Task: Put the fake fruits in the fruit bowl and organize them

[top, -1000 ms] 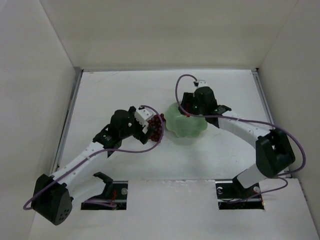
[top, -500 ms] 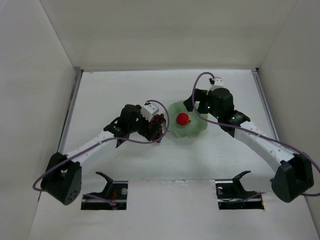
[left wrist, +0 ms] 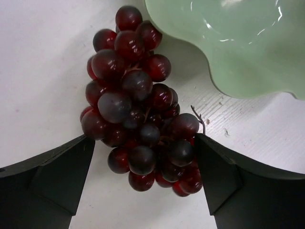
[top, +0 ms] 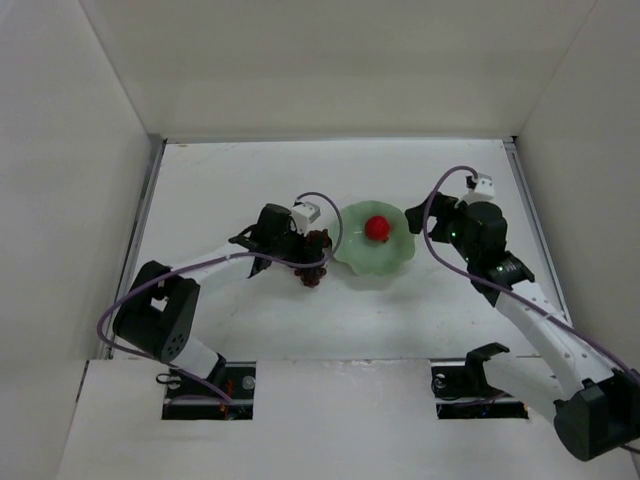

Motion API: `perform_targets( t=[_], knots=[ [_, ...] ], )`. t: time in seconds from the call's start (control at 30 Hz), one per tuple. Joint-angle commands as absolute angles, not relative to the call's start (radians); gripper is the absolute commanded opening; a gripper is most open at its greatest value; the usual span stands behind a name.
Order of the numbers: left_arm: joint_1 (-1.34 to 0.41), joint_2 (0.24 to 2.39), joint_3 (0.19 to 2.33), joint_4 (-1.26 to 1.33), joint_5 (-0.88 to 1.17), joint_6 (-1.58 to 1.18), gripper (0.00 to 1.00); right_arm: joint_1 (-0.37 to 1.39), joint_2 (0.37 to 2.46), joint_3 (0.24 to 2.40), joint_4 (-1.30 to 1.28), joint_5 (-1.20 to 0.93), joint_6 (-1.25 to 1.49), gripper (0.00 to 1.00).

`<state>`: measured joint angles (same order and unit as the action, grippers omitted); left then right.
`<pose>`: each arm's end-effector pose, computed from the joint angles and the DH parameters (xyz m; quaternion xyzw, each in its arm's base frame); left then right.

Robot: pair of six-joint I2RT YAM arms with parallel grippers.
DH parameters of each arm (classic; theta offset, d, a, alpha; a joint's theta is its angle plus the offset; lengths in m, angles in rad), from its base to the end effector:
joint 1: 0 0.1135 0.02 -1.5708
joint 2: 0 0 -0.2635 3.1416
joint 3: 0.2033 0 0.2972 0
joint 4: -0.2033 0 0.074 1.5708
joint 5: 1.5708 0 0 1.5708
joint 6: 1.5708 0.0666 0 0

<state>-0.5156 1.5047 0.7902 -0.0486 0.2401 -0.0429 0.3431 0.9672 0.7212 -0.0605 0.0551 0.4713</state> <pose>0.3072 -0.1923 0.1352 0.2595 0.8765 -0.2134 0.3447 0.2850 0.0979 0.2754 0.0679 0.8038 0.2135 0.5512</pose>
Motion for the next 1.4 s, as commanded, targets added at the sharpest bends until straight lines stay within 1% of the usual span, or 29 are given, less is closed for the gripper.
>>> perform_targets(
  t=[0.0, 0.07, 0.13, 0.17, 0.3, 0.37, 0.43, 0.53, 0.63, 0.7, 0.8, 0.9, 1.1, 1.23, 1.37],
  knots=[
    [-0.522, 1.514, 0.767, 0.002, 0.235, -0.078, 0.86, 0.305, 0.911, 0.706, -0.046, 0.045, 0.479, 1.00],
    [-0.513, 1.540, 0.776, -0.006, 0.212, -0.104, 0.83, 0.295, 0.891, 0.696, -0.054, 0.038, 0.480, 1.00],
    [-0.507, 1.555, 0.779, -0.009, 0.212, -0.118, 0.74, 0.294, 0.873, 0.686, -0.052, 0.037, 0.480, 1.00],
    [-0.507, 1.562, 0.779, -0.009, 0.215, -0.121, 0.67, 0.294, 0.867, 0.680, -0.052, 0.037, 0.480, 1.00],
    [-0.518, 1.557, 0.758, -0.009, 0.218, -0.136, 0.36, 0.292, 0.847, 0.663, -0.046, 0.040, 0.502, 1.00],
    [-0.504, 1.536, 0.747, -0.014, 0.218, -0.162, 0.22, 0.292, 0.842, 0.661, -0.043, 0.041, 0.508, 1.00],
    [-0.470, 1.502, 0.752, -0.040, 0.218, -0.166, 0.13, 0.292, 0.844, 0.666, -0.043, 0.043, 0.508, 1.00],
    [-0.382, 1.442, 0.791, -0.110, 0.207, -0.140, 0.06, 0.292, 0.865, 0.686, -0.038, 0.037, 0.505, 1.00],
    [-0.309, 1.387, 0.862, -0.164, 0.193, -0.088, 0.03, 0.292, 0.890, 0.709, -0.032, 0.037, 0.497, 1.00],
    [-0.314, 1.338, 0.916, -0.175, 0.178, 0.000, 0.03, 0.292, 0.903, 0.721, -0.020, 0.037, 0.497, 1.00],
    [-0.386, 1.283, 0.988, -0.166, 0.157, 0.122, 0.03, 0.291, 0.920, 0.733, -0.003, 0.031, 0.495, 1.00],
    [-0.474, 1.276, 1.061, -0.141, 0.124, 0.199, 0.04, 0.282, 0.927, 0.738, -0.002, 0.035, 0.495, 1.00],
    [-0.683, 1.374, 1.164, -0.065, 0.072, 0.264, 0.06, 0.223, 0.881, 0.707, -0.044, 0.118, 0.555, 1.00],
    [-0.717, 1.475, 1.193, -0.006, 0.087, 0.261, 0.07, 0.177, 0.810, 0.677, -0.069, 0.135, 0.566, 1.00],
    [-0.737, 1.551, 1.224, 0.050, 0.113, 0.273, 0.12, 0.153, 0.750, 0.644, -0.092, 0.126, 0.555, 1.00]
  ],
)
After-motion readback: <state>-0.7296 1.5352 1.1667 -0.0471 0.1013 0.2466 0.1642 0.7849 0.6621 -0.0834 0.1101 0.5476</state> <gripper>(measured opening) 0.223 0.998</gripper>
